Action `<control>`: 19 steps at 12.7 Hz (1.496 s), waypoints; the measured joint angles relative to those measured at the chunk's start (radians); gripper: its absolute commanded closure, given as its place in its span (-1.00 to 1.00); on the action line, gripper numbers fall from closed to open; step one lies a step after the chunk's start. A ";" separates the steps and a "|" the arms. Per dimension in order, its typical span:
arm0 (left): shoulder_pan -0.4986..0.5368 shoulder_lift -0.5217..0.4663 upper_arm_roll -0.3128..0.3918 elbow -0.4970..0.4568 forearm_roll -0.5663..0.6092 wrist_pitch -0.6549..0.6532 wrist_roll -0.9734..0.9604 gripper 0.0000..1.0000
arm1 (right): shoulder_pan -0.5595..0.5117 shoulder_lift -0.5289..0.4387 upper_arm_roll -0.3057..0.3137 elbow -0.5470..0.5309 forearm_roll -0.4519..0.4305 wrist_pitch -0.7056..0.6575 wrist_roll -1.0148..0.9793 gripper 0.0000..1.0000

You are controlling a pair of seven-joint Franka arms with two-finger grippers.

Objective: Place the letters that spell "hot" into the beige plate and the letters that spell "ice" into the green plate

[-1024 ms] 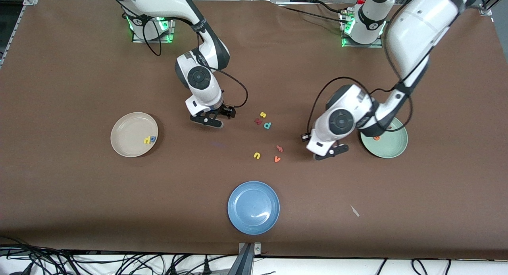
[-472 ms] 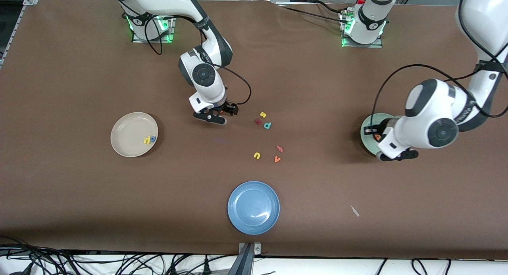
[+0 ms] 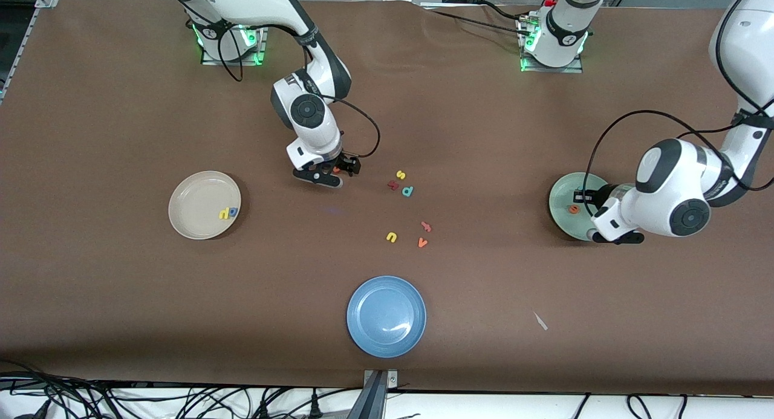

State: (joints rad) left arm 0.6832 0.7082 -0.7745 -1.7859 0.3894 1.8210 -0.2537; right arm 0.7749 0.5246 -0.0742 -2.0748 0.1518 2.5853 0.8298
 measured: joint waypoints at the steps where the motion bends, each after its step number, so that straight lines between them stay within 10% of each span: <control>1: 0.000 0.008 0.001 -0.003 0.006 0.007 0.000 -1.00 | 0.000 0.000 0.000 -0.002 0.000 0.003 0.000 -0.45; 8: 0.000 -0.063 -0.052 0.161 0.007 -0.170 -0.011 -1.00 | 0.000 -0.009 -0.004 -0.004 -0.001 0.004 0.000 1.00; 15: -0.149 -0.099 -0.082 0.515 0.007 -0.478 -0.080 -1.00 | 0.002 -0.025 -0.029 -0.002 -0.002 -0.009 -0.043 1.00; 19: -0.458 -0.091 0.210 0.671 0.007 -0.533 -0.080 -1.00 | 0.002 -0.085 -0.141 0.037 -0.002 -0.176 -0.217 1.00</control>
State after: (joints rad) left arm 0.2255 0.6167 -0.5640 -1.1150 0.3962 1.2879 -0.3336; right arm 0.7765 0.4394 -0.2148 -2.0380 0.1493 2.4089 0.6131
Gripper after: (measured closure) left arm 0.000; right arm 0.819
